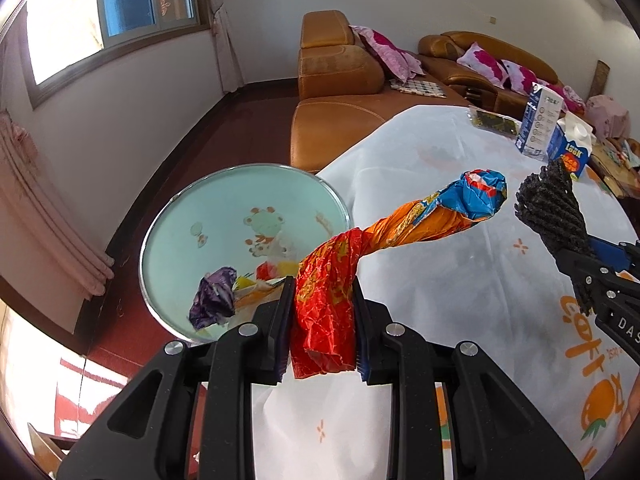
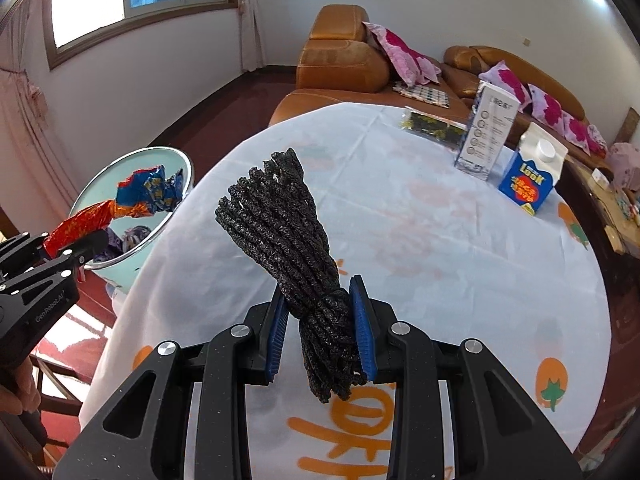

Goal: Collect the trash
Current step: 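Carry the red wrapper and black scrubber over the glass bowl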

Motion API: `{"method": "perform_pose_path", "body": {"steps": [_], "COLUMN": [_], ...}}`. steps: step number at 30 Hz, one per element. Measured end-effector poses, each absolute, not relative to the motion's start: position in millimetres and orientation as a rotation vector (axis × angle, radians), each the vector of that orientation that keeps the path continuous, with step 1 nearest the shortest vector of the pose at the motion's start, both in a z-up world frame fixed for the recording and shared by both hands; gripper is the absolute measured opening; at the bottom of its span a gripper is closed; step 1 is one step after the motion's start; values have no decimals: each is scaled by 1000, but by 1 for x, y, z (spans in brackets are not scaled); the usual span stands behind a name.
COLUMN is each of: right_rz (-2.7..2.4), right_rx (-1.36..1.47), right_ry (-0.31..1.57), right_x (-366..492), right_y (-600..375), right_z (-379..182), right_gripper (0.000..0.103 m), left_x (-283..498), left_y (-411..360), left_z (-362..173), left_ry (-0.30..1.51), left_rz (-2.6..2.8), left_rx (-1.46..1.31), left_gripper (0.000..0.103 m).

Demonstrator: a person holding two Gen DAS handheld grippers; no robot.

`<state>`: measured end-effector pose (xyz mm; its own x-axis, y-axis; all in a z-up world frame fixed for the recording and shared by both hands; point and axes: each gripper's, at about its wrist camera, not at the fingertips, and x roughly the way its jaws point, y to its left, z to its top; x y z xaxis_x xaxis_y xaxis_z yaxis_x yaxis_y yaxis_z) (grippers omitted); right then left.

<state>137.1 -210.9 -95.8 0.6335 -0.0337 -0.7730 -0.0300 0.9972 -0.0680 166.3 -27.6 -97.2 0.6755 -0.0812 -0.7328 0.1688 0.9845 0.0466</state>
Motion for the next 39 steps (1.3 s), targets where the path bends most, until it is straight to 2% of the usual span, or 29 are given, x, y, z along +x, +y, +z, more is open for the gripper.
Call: {"method": "perform_pose_path", "body": {"steps": [39], "right_rz": [182], "right_rx": [-117], "right_ry": [857], "right_x": [172], "right_y": [-103], "right_z": [-86], "right_gripper": [31], "left_x": [179], "left_y": [64], "left_z": [-97], "left_ry": [806], "left_rz": [36], "left_rx": [16], "left_gripper": [25]}}
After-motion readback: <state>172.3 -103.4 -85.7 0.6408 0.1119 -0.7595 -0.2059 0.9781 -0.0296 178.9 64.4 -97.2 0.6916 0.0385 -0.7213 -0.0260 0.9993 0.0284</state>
